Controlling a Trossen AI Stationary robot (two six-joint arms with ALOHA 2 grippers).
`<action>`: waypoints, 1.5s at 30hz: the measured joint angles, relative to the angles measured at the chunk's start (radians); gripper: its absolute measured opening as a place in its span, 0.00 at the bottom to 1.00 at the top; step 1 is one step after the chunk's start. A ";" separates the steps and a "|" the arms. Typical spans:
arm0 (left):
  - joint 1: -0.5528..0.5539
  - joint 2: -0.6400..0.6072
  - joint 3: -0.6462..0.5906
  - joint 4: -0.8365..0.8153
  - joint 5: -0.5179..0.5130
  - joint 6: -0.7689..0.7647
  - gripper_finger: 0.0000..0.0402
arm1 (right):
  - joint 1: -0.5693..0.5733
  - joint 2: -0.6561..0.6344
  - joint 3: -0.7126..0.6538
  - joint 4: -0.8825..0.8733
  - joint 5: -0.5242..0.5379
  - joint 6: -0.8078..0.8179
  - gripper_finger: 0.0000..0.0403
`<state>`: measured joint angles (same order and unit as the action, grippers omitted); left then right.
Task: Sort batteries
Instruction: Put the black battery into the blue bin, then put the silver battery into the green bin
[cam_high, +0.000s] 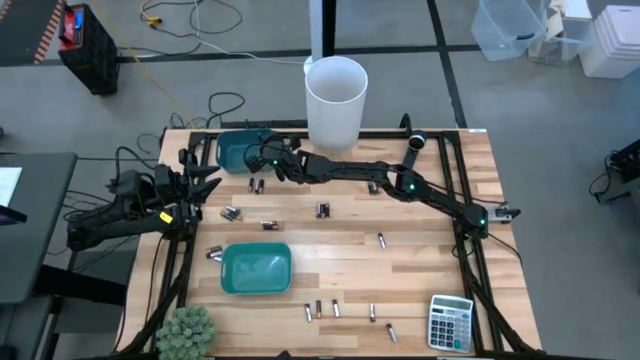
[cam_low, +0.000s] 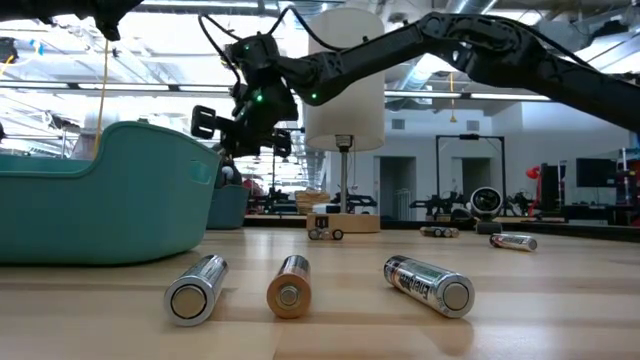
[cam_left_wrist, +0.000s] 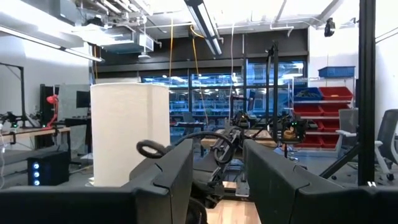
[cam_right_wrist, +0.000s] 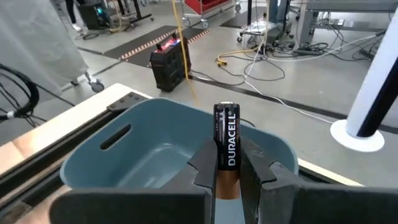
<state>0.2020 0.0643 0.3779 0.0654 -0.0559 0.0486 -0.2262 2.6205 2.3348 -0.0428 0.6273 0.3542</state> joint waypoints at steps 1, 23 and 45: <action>0.000 0.000 0.000 0.000 0.000 0.000 0.34 | -0.001 0.003 -0.001 -0.011 0.000 0.010 0.12; 0.000 0.000 0.000 -0.005 0.000 0.007 0.34 | -0.020 0.036 -0.001 -0.033 -0.027 0.040 0.20; 0.000 0.000 -0.001 -0.032 0.000 0.000 0.34 | 0.038 0.005 0.004 0.207 -0.063 -0.249 0.45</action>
<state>0.2020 0.0647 0.3771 0.0338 -0.0559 0.0487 -0.1880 2.6254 2.3386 0.1639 0.5644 0.1055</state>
